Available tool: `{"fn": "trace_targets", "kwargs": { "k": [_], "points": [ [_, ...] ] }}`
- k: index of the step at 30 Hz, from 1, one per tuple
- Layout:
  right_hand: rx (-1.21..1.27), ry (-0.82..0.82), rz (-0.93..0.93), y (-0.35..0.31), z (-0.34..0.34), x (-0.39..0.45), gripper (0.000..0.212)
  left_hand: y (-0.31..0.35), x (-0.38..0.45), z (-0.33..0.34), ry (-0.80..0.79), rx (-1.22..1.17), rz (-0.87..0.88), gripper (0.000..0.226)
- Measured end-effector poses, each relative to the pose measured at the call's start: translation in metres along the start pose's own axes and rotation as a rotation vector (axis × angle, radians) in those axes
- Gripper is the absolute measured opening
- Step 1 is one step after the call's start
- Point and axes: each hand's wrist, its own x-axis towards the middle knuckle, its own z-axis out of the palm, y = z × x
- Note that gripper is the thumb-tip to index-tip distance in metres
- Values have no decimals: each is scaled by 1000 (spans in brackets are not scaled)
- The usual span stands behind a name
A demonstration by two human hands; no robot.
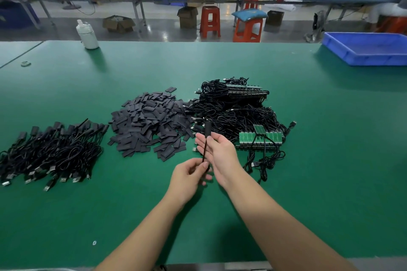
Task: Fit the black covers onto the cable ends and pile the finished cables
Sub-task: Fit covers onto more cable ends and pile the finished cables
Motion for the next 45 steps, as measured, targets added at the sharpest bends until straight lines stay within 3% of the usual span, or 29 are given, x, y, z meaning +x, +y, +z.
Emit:
{"fn": "trace_targets", "kwargs": {
  "k": [5,15,22,30,34,36,38,43,45],
  "points": [
    [-89,39,-41,1,-7,2,20,-3,0,-16,9,141,-5,17],
    [-79,46,22,14,-8,5,9,-9,-2,-23,4,283,-15,21],
    [-155,82,10,21,-7,6,24,-13,-1,-23,-39,379,1,21],
    [-217,121,19,27,-8,8,25,-11,-5,-21,-60,499,7,25],
    [-139,82,14,27,-11,11,25,-2,-3,-28,-120,828,59,18],
    [-147,32,-1,28,-14,13,24,6,-1,-37,-75,966,90,18],
    [-384,18,-43,30,-24,16,23,16,3,-51,1,996,93,22],
    [-1479,71,-367,46,-68,15,47,41,17,-132,276,1013,5,28],
    [-1689,-14,-379,56,-79,13,57,51,27,-176,418,1109,-19,27]
  ]
}}
